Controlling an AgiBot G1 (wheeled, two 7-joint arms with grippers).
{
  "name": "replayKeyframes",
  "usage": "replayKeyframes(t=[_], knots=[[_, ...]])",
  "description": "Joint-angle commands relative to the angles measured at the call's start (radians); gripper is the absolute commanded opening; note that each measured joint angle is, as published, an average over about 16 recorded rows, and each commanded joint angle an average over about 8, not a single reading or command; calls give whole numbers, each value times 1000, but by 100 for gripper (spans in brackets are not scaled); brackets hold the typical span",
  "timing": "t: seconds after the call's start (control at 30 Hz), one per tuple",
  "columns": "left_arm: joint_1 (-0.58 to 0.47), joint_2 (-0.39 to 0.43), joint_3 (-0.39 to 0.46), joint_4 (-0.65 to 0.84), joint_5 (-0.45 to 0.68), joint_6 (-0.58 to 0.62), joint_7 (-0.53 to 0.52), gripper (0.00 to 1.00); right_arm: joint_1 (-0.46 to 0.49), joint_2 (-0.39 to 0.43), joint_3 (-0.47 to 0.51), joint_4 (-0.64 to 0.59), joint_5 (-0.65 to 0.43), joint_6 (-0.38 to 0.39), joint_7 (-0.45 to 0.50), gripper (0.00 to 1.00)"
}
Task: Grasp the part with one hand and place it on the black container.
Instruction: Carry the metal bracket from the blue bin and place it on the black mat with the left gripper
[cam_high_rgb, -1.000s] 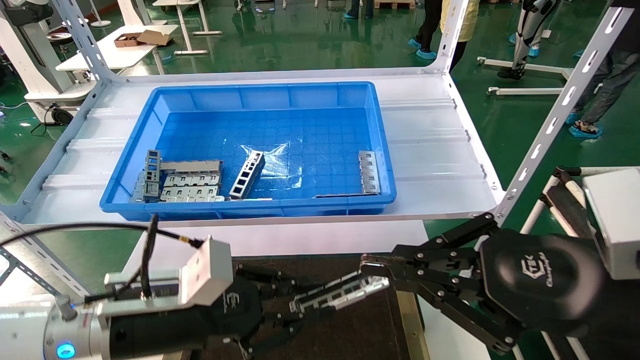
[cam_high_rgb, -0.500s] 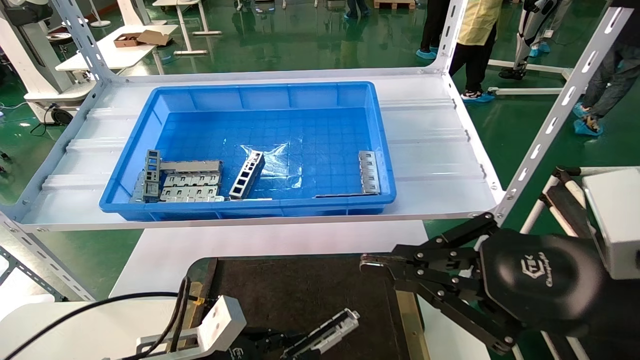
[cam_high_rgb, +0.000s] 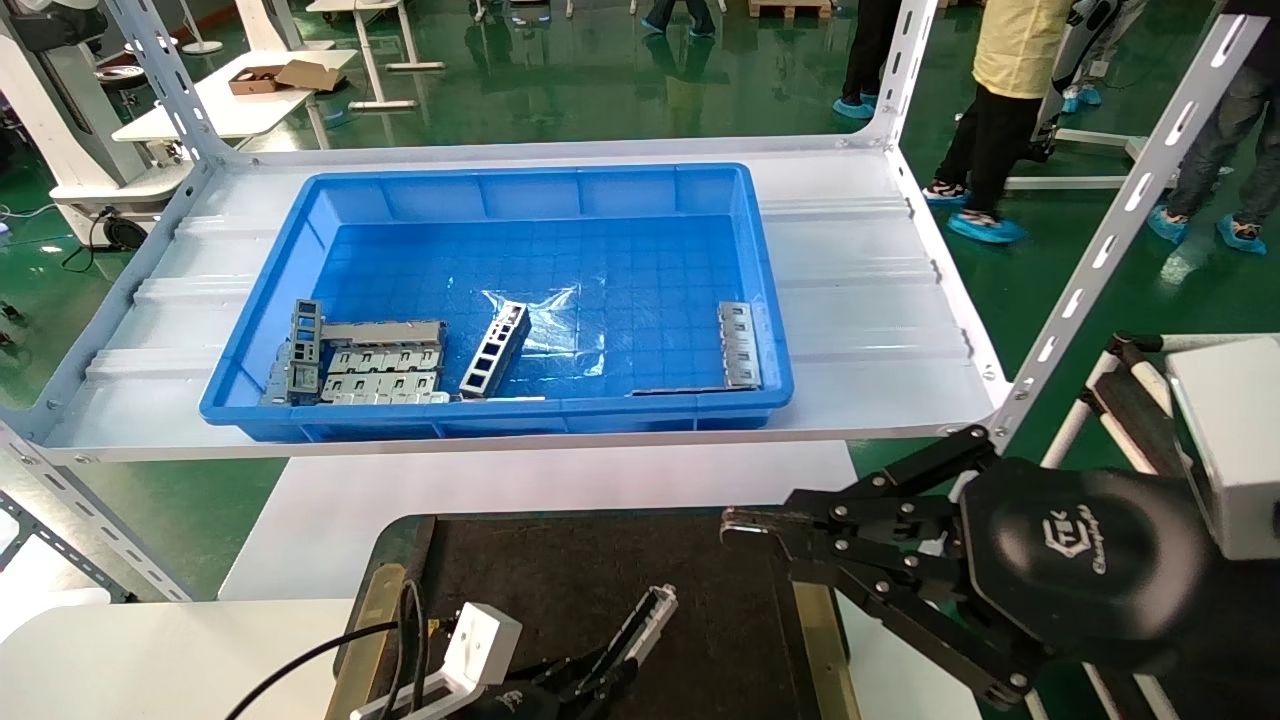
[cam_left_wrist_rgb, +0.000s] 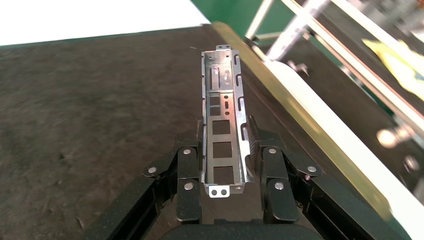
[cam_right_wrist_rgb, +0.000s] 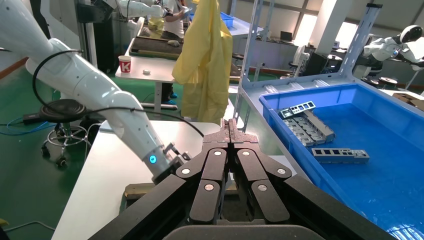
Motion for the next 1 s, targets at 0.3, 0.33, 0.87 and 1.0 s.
replayKeyframes(t=[0.3,0.33,0.87,1.0], knots=[[-28,110,107,75,4,-249,-130,0,0,0,0,0,0,0,0,0],[-37,123,117,88,-2,-269,-140,0,0,0,0,0,0,0,0,0],[-94,243,258,170,-168,-527,-185,0,0,0,-1,0,1,0,0,0],[-106,251,292,169,-231,-578,-174,0,0,0,-1,0,1,0,-1,0]])
